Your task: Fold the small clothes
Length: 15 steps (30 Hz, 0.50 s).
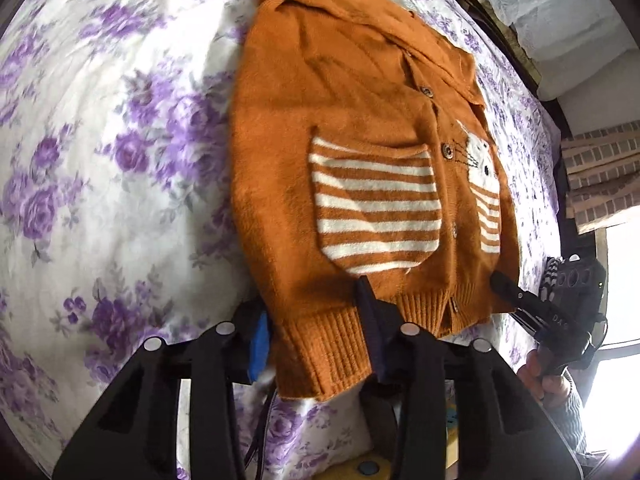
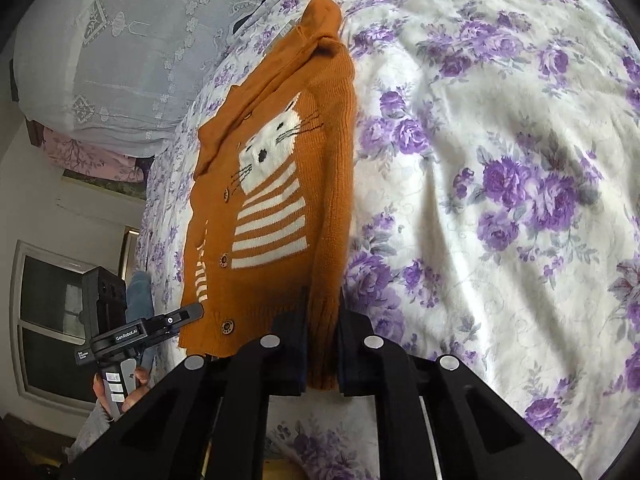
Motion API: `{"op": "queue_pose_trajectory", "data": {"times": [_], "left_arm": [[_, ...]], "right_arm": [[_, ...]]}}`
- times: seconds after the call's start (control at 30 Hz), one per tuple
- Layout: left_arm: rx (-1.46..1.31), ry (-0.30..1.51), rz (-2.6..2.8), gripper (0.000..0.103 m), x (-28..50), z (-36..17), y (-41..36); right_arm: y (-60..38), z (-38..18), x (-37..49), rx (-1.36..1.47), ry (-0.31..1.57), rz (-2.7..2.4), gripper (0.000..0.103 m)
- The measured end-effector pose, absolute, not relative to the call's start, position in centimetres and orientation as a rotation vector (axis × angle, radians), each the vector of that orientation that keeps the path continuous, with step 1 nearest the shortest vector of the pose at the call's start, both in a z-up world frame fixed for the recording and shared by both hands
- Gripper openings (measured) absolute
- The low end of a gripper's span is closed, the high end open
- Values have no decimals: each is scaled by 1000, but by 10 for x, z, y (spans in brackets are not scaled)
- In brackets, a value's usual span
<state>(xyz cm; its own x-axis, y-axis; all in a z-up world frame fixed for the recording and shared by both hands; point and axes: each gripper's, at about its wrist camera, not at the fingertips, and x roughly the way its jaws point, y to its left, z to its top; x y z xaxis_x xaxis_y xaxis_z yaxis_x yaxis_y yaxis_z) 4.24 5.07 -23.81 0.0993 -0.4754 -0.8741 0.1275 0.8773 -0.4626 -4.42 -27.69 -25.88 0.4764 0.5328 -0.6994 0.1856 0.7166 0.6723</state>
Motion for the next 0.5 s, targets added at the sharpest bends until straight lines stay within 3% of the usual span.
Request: {"op": "queue_pose_trajectory", "data": {"times": [0.13, 0.3, 0.37, 0.5], "left_arm": [[-318, 1410, -468, 46, 40, -238, 51], [-305, 1373, -408, 22, 42, -237, 47], [-325, 1369, -378, 17, 42, -236, 51], [-345, 1392, -297, 18, 39, -239, 53]], "right_arm": [[-282, -270, -41, 855, 1104, 245, 10], [-283, -269, -28, 860, 1155, 239, 10], [-276, -257, -22, 788, 1170, 245, 10], [-265, -252, -9, 667, 1264, 264, 10]]}}
